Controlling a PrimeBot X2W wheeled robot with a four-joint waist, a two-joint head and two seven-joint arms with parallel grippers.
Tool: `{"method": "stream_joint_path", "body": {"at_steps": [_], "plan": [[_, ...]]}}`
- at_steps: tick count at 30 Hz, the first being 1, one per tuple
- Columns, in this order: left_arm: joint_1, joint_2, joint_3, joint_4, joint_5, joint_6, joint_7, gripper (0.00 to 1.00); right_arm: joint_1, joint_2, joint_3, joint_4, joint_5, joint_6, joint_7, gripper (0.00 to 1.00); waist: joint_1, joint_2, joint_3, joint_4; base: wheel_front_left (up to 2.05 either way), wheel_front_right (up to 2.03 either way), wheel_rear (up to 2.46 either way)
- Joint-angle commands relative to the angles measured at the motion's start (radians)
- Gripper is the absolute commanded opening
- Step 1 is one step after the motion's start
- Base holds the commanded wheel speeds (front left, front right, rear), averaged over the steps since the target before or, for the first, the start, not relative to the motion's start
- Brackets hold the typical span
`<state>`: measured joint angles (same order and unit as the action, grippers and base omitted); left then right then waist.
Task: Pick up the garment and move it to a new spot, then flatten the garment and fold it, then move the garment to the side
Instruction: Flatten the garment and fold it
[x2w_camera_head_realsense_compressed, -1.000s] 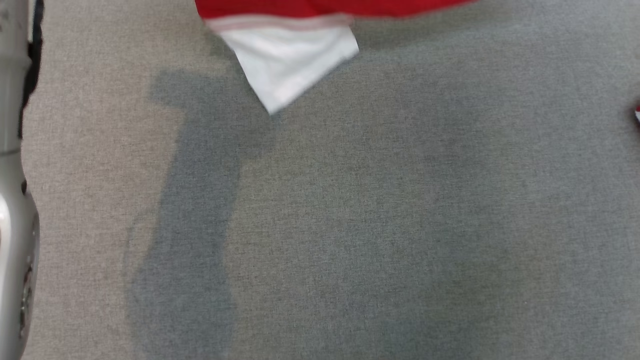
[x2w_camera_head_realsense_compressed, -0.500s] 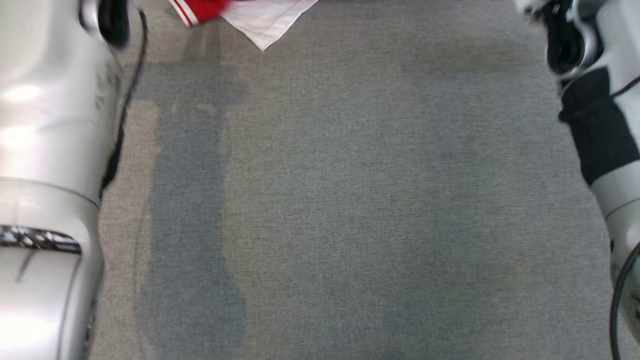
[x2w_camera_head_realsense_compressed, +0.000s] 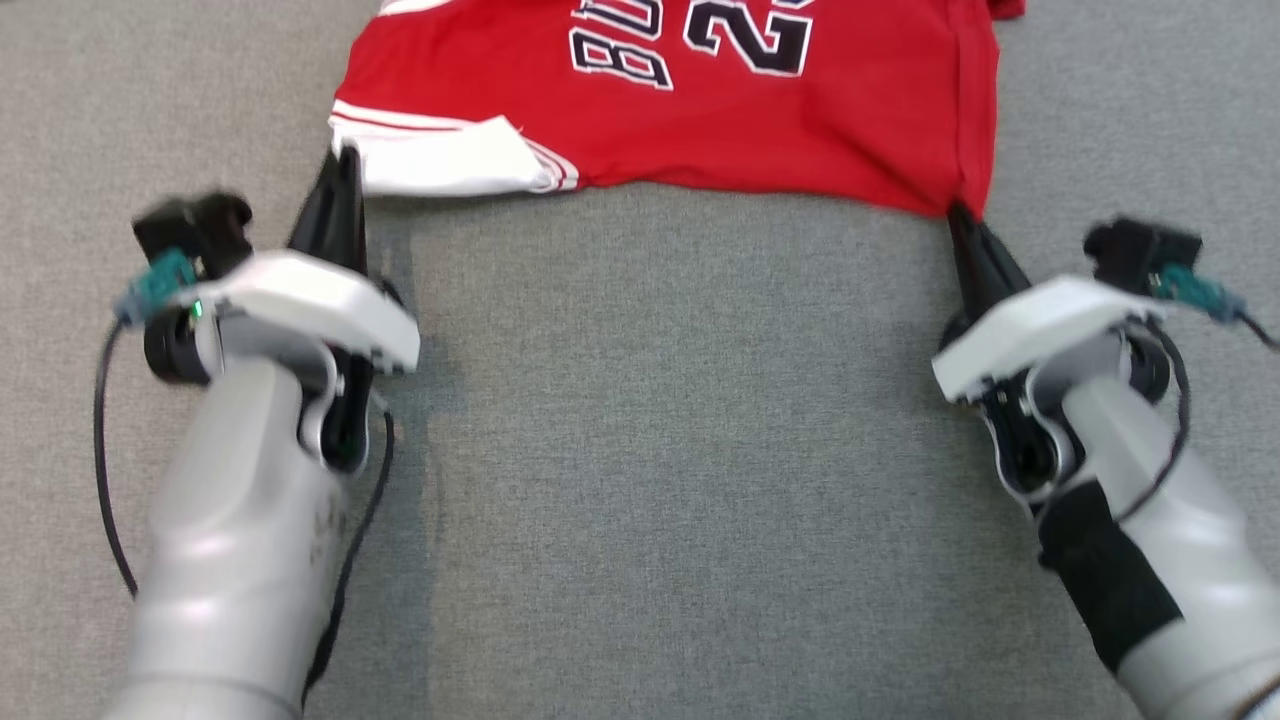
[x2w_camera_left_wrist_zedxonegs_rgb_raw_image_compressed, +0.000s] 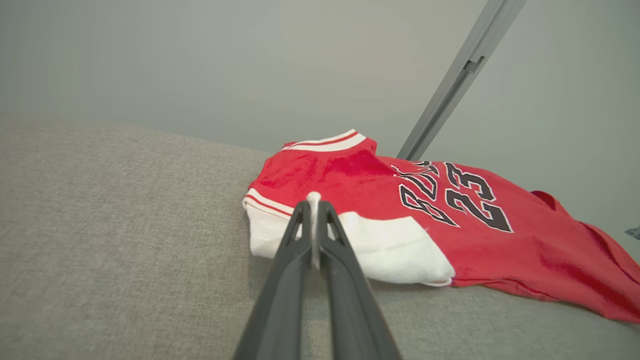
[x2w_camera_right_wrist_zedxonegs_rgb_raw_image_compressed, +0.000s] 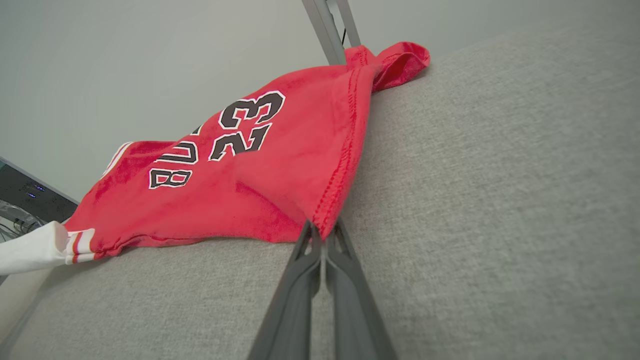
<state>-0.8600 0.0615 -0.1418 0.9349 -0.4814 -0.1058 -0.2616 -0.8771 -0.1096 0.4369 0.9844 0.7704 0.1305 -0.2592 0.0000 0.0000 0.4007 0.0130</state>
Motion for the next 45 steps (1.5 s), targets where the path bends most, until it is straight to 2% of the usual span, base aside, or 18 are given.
{"method": "stream_joint_path", "body": {"at_steps": [1, 5, 7, 12, 18, 28, 32, 37, 40, 45], "plan": [[0.063, 0.006, 0.016, -0.052, 0.022, -0.006, -0.004, 0.00, 0.065, -0.021, -0.008, -0.056, 0.040, 0.000, -0.007, 0.00, 0.0000, 0.0000, -0.031, -0.003, 0.00, 0.00, 0.00], [0.254, 0.019, 0.078, -0.195, 0.051, -0.007, -0.004, 0.00, 0.268, -0.033, 0.020, -0.185, 0.128, 0.000, -0.004, 0.00, 0.0000, 0.0000, -0.094, -0.025, 0.00, 0.00, 0.00], [0.376, 0.017, 0.085, -0.257, 0.072, -0.002, -0.004, 0.00, 0.384, -0.072, 0.035, -0.246, 0.180, 0.000, -0.004, 0.00, 0.0000, 0.0000, -0.136, -0.034, 0.00, 0.00, 0.00], [0.536, 0.025, 0.085, -0.353, 0.093, 0.016, -0.004, 0.00, 0.499, -0.111, 0.093, -0.325, 0.212, 0.000, -0.004, 0.00, 0.0000, 0.0000, -0.189, -0.046, 0.00, 0.00, 0.00], [0.767, 0.030, 0.082, -0.583, 0.113, 0.101, 0.064, 0.00, 0.640, -0.183, 0.124, -0.412, 0.269, 0.000, -0.002, 0.00, 0.0000, 0.0000, -0.277, -0.043, 0.00, 0.00, 0.00], [1.120, 0.025, 0.052, -1.075, 0.117, 0.230, 0.314, 0.00, 0.839, -0.241, 0.012, -0.542, 0.220, 0.000, 0.003, 0.00, 0.0000, 0.0000, -0.344, -0.012, 0.00, 0.00, 0.00], [1.202, 0.041, 0.036, -1.197, 0.124, 0.259, 0.411, 0.00, 0.924, -0.241, -0.060, -0.592, 0.176, 0.000, 0.043, 0.00, 0.0000, 0.0000, -0.357, 0.001, 0.00, 0.00, 0.00], [1.267, 0.050, 0.032, -1.301, 0.107, 0.284, 0.504, 0.00, 1.036, -0.212, -0.182, -0.671, 0.105, 0.000, 0.122, 0.00, 0.0000, 0.0000, -0.361, 0.009, 0.00, 0.00, 0.00], [1.270, 0.052, 0.041, -1.320, 0.102, 0.299, 0.527, 0.00, 1.082, -0.172, -0.259, -0.734, 0.052, 0.000, 0.181, 0.00, 0.0000, 0.0000, -0.361, 0.006, 0.00, 0.00, 0.00], [1.227, 0.059, 0.039, -1.310, 0.099, 0.290, 0.527, 0.00, 1.115, -0.090, -0.349, -0.812, -0.050, 0.000, 0.286, 0.00, 0.0000, 0.0000, -0.360, -0.011, 0.00, 0.00, 0.00]]}}
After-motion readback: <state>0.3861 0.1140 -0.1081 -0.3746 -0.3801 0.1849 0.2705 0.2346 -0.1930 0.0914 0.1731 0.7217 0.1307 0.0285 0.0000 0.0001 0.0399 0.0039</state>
